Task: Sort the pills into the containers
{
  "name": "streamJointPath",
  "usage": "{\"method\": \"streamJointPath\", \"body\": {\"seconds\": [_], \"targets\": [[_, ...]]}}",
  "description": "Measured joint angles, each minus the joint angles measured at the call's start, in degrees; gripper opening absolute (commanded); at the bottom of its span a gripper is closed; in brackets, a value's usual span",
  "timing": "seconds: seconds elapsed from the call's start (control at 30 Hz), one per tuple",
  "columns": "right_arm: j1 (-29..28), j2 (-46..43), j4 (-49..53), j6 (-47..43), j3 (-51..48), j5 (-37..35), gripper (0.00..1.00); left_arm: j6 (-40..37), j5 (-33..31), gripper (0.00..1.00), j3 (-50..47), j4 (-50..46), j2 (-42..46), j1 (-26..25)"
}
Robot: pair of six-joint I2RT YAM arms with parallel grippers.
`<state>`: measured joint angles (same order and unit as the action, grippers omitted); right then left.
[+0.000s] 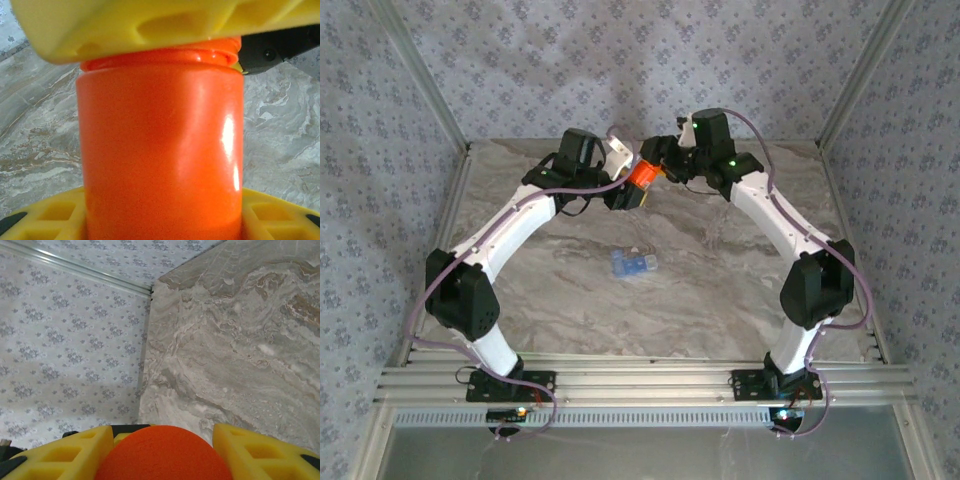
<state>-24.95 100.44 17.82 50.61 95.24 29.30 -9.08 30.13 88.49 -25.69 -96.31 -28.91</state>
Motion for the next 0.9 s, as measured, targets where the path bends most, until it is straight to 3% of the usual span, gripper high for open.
{"method": "streamJointPath", "body": {"seconds": [0.27, 0.5, 0.53, 0.7, 0.9], "targets": [[0.94, -0.35, -3.96, -1.51, -2.47, 2.49, 0.41, 0.59, 0.68, 0.0, 0.04, 0.04, -0.2, 0.22], [2.93, -3.26, -19.26, -5.7, -10.08, 9.49, 0.43, 9.09, 12.41, 0.0, 0.04, 4.09, -1.01, 2.29], [3.13, -3.39, -20.46, -5.7, -10.14, 10.05, 0.44, 10.38, 13.75, 0.0, 0.04, 5.18, -1.01, 2.51], [3.41, -4.15, -23.54, -5.55, -10.27, 10.08, 0.72, 13.75, 16.63, 0.0, 0.22, 8.35, -1.01, 2.78], [5.33, -6.32, -22.71, -1.88, -11.1, 5.68, 0.76, 10.69, 11.74, 0.0, 1.11, 6.6, -0.98, 2.67]]}}
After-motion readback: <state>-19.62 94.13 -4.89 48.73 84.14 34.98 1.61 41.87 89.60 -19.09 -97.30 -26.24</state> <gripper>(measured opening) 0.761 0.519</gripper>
